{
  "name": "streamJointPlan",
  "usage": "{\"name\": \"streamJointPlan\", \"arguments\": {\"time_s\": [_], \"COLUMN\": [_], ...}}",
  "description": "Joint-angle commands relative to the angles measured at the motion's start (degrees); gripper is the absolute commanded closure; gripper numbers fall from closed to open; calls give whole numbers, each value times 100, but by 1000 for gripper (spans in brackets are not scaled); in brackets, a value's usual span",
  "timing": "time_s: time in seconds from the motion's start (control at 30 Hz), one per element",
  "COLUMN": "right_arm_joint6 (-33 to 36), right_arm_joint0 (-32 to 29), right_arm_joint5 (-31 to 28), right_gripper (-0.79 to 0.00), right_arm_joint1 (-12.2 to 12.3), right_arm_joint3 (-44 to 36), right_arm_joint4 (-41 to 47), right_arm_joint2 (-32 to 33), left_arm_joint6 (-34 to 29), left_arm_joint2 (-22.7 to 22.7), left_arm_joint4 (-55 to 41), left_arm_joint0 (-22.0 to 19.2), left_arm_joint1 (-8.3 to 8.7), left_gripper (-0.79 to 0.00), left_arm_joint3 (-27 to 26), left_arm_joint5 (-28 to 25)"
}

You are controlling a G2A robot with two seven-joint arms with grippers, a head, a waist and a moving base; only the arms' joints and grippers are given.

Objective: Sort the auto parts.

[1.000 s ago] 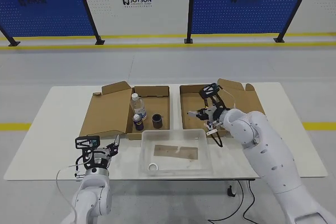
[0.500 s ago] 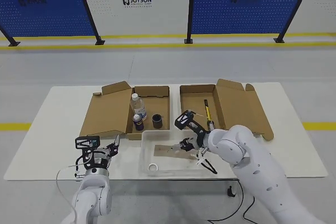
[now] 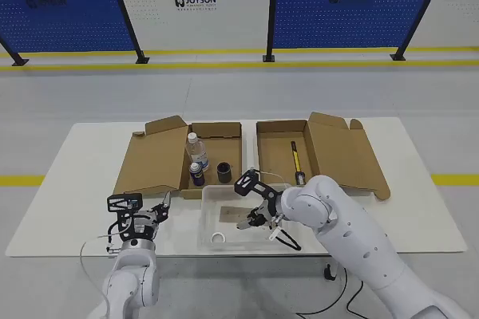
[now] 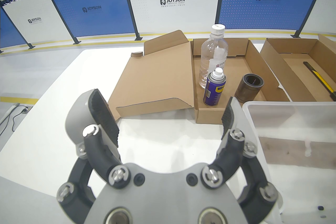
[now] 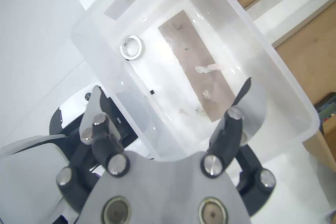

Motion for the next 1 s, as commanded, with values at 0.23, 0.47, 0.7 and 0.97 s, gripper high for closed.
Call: {"name": "streamJointPlan", "arguments": {"time_s": [0.23, 0.47, 0.7, 0.97], "right_arm_joint6": [-30, -30, -63, 238], "right_arm_joint0": [35, 35, 32, 248], "right_arm_joint5": [-64, -64, -54, 656], "right_gripper": [-785, -785, -785, -785], "right_arm_joint1": [-30, -30, -31, -174], "right_arm_joint3": [121, 121, 105, -37], "right_arm_joint4": [360, 360, 332, -239], "right_arm_joint2": [2, 2, 0, -527], "left_arm_joint6": [0, 0, 0, 0], "left_arm_joint2": [0, 0, 0, 0], "left_arm_joint4": [0, 0, 0, 0], "left_arm_joint0": [0, 0, 0, 0], "left_arm_joint1": [0, 0, 0, 0], "left_gripper": [-785, -785, -785, -785], "left_arm_joint3": [0, 0, 0, 0], "left_arm_joint5": [0, 0, 0, 0]}}
